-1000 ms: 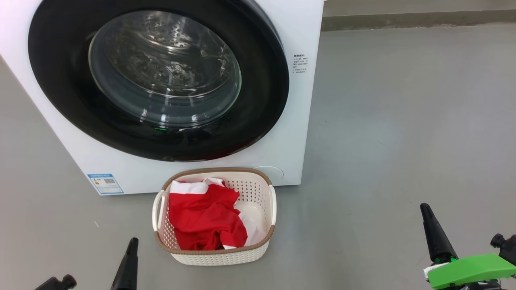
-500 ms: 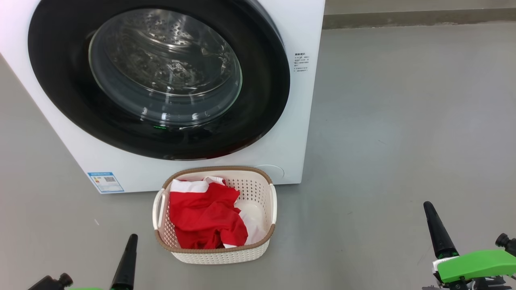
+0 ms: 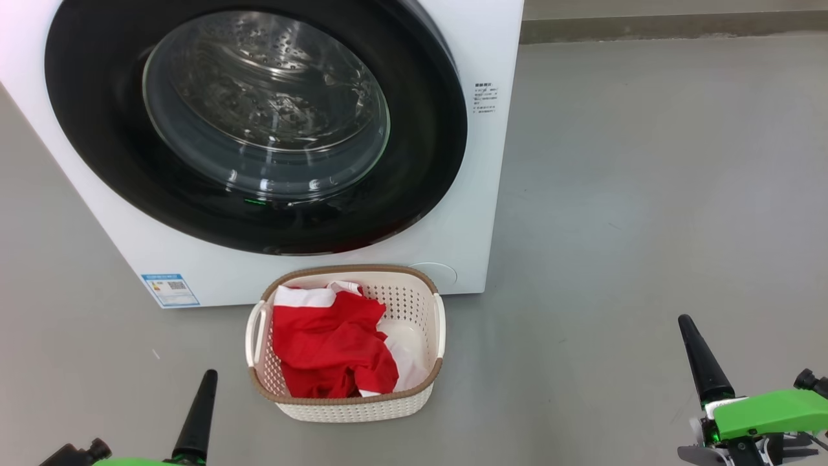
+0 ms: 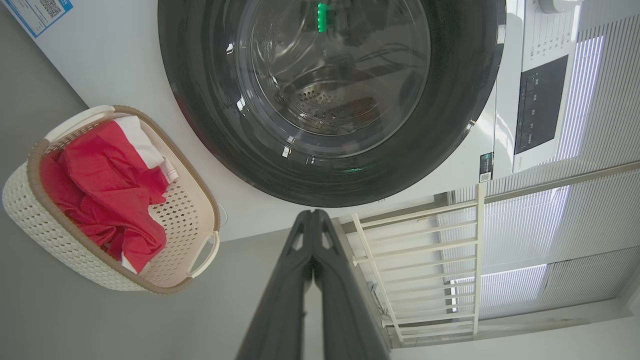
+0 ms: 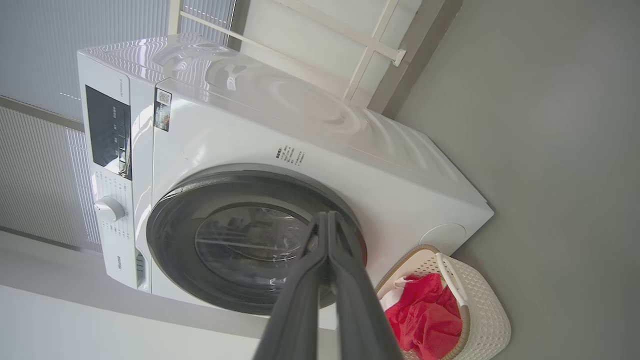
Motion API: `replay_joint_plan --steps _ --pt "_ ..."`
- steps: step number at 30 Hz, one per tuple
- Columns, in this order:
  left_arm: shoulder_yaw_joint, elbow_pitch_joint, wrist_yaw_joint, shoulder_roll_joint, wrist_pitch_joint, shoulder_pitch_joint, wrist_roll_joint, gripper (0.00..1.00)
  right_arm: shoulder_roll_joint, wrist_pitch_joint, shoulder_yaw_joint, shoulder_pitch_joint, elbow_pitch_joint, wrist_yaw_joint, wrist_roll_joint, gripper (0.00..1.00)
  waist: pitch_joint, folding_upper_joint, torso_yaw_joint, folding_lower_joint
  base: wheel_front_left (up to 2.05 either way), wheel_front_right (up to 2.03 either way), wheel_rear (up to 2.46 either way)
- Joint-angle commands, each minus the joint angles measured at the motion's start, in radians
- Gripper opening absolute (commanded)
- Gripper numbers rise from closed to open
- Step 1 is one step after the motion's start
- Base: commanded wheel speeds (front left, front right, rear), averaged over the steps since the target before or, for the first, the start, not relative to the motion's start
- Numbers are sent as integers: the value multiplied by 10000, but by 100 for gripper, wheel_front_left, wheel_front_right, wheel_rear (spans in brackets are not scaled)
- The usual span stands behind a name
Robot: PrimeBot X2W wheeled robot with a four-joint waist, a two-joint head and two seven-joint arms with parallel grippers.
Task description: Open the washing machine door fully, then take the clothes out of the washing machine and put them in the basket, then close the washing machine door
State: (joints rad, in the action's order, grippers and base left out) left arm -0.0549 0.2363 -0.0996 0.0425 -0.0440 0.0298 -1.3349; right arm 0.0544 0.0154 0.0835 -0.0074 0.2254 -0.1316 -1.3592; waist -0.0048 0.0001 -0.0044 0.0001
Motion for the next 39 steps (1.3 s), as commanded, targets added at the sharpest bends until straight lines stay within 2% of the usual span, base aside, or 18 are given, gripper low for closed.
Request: replay_joint_plan --steps 1,23,39 --pt "-326 -164 -166 69 -92 489 -318 0 155 89 -123 -547 -197 3 -352 0 5 -1 3 -1 0 0 0" --pt "-592 91 -311 78 -695 784 -2734 0 181 731 -4 -977 176 9 -2750 0 79 -1 44 -1 0 0 0" --pt "-591 90 -311 78 -694 783 -2735 0 141 777 52 -982 180 9 -2702 0 79 -1 44 -1 0 0 0"
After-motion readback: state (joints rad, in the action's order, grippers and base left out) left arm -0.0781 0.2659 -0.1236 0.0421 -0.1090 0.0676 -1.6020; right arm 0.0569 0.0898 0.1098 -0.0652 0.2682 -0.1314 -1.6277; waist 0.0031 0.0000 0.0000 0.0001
